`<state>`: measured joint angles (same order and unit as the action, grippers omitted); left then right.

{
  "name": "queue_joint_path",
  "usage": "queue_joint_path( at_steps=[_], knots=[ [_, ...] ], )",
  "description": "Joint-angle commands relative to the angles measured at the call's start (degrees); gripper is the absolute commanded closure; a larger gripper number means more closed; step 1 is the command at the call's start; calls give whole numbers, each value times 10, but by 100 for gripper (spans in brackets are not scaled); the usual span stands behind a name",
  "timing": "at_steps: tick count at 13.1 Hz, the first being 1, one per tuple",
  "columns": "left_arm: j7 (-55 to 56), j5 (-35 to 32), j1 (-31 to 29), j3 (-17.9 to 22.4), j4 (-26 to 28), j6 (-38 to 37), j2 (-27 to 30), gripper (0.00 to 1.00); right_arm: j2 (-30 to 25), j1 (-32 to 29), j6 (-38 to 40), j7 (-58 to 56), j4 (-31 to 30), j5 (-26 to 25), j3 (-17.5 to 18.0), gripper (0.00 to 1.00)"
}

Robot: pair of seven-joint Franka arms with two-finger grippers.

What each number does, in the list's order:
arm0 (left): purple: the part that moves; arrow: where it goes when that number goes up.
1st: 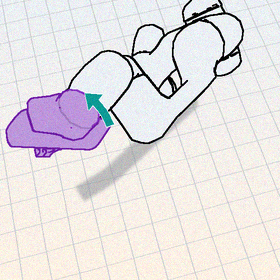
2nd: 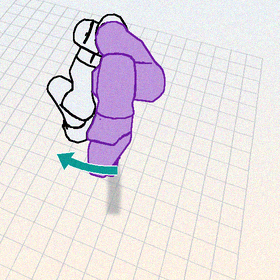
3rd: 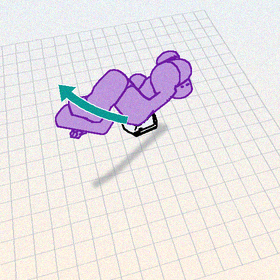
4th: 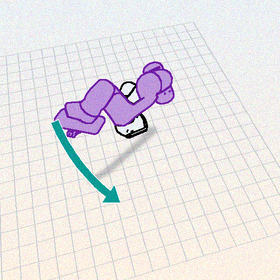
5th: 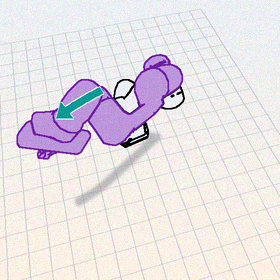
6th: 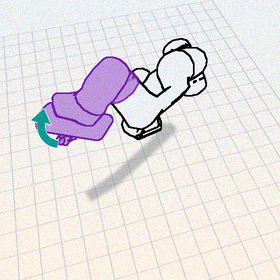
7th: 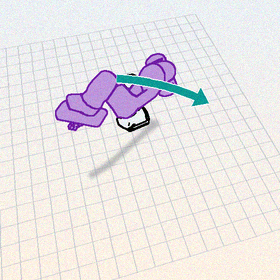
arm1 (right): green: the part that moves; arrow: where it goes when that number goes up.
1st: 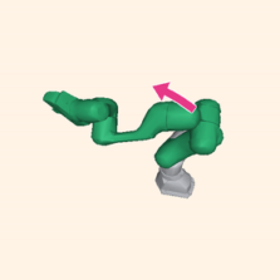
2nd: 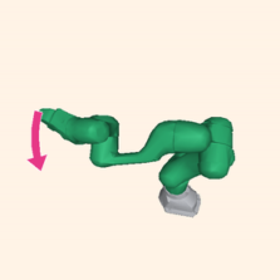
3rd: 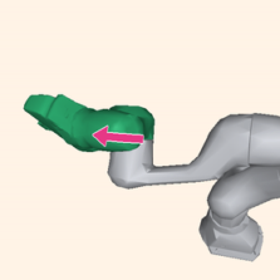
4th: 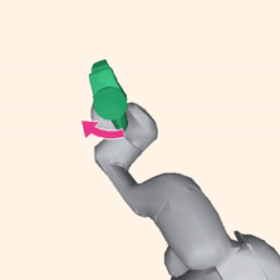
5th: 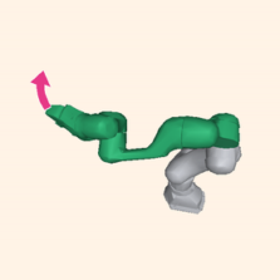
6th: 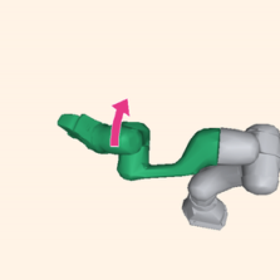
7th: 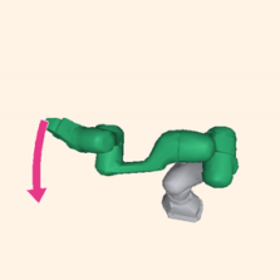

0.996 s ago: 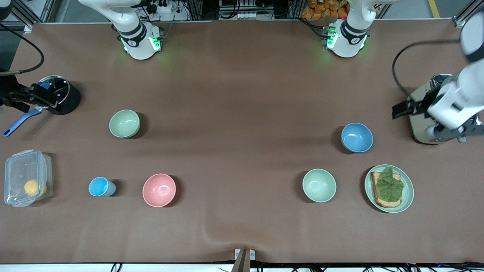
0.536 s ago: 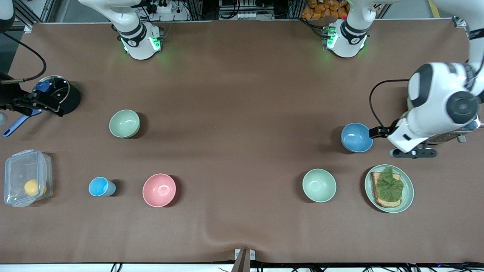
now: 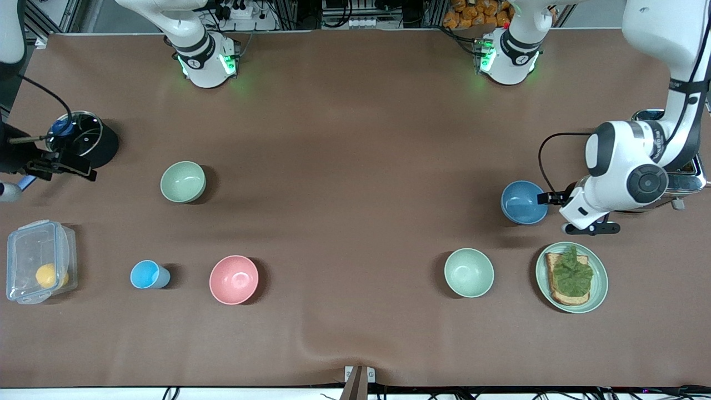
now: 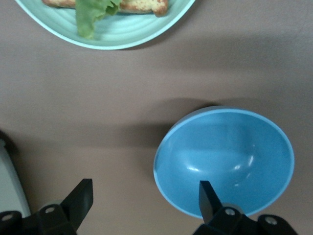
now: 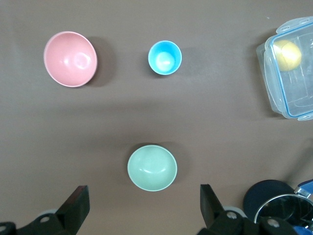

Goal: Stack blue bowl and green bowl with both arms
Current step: 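Grasp the blue bowl with the left gripper while the right gripper reaches the green bowl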

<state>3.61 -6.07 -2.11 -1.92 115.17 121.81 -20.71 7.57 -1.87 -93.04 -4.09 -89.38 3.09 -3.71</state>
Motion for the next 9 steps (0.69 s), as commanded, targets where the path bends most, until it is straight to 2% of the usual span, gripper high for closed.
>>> queue_joint_path(
  at_steps=[1, 3, 7, 9],
  knots=[
    [-4, 16, -5, -4, -3, 10, -14, 14, 18, -12, -19, -19, -19, 0, 3, 0],
    [-4, 39, -5, -4, -2, 27, -26, 18, 31, -12, -31, -18, -39, 0, 3, 0],
    [-4, 39, -13, -4, -1, 36, -37, 25, 34, -10, -90, -22, -103, -13, 3, 0],
    [-4, 39, -14, -4, 0, 36, -41, 28, 44, -9, -97, -22, -116, -13, 3, 0]
  ],
)
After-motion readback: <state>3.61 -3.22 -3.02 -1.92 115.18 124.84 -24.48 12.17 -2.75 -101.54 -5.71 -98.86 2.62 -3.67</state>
